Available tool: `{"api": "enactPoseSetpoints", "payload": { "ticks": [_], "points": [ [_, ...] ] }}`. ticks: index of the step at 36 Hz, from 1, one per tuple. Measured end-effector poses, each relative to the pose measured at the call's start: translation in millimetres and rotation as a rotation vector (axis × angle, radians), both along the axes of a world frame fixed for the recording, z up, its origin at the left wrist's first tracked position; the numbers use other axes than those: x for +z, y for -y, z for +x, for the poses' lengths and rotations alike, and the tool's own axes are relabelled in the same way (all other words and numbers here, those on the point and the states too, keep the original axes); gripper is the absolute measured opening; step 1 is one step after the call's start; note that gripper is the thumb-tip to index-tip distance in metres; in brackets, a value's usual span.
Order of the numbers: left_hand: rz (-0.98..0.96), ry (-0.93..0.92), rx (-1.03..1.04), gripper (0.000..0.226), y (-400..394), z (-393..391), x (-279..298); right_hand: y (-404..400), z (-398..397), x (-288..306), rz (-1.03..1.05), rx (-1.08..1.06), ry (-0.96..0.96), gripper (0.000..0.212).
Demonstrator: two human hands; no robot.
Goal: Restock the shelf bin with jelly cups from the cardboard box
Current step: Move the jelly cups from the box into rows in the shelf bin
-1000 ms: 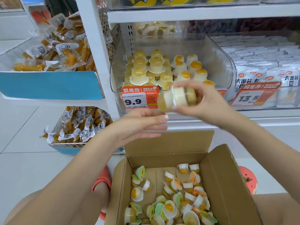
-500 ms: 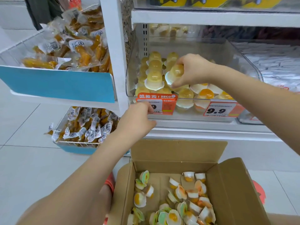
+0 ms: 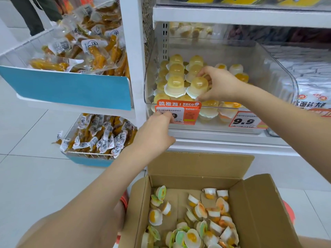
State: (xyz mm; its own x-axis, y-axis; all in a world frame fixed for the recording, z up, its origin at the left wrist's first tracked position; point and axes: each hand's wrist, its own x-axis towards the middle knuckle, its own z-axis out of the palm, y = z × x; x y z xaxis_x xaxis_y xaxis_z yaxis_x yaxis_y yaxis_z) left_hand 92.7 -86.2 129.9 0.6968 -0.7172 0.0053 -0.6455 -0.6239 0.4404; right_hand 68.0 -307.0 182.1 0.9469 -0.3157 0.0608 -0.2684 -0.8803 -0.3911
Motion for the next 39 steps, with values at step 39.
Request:
{"api": "enactPoseSetpoints", "payload": {
  "ticks": [39],
  "points": [
    [0.448,-0.718,0.573,0.029,-27.1,-96.4,-318.7,-55.0,-201.9,-376.1,0.483,-0.174,-0.542,0.05]
  ]
}}
